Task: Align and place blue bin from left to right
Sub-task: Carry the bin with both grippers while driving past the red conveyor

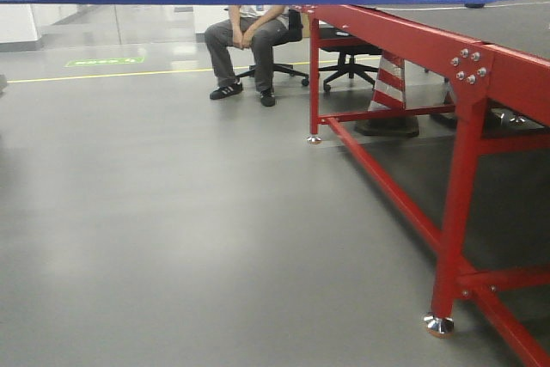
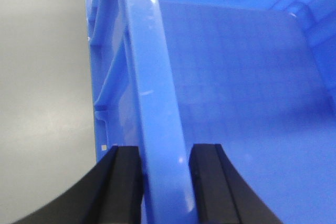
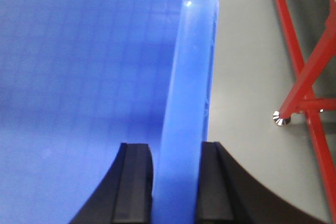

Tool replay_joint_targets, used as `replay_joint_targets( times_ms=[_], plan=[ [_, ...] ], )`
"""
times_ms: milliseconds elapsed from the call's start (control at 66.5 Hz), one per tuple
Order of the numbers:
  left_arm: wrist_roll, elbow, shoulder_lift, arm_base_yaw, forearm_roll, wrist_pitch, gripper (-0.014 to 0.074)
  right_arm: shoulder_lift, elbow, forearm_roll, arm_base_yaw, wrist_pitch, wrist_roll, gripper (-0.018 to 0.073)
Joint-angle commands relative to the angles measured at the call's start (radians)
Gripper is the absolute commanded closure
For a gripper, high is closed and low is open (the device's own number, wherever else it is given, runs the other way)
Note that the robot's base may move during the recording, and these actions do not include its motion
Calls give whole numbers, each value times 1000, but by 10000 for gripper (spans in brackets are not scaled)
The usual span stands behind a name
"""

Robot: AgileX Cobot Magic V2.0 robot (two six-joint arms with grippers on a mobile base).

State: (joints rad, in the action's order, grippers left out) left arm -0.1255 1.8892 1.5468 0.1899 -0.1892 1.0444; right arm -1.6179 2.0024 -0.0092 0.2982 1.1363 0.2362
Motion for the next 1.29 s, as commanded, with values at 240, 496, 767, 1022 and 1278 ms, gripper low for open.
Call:
replay_joint_targets(
  times_ms=[240,496,767,1022,1278],
  plan=[
    [9,18,-24,14,-111,-99,708,23,12,83,11,-97,-9,630],
    [9,18,-24,14,-111,-99,708,23,12,83,11,-97,-9,630],
    [9,18,-24,14,-111,-99,708,23,12,83,11,-97,-9,630],
    [9,18,-24,14,-111,-99,708,23,12,83,11,-97,-9,630],
    [9,18,-24,14,-111,-99,708,23,12,83,11,-97,-9,630]
  ],
)
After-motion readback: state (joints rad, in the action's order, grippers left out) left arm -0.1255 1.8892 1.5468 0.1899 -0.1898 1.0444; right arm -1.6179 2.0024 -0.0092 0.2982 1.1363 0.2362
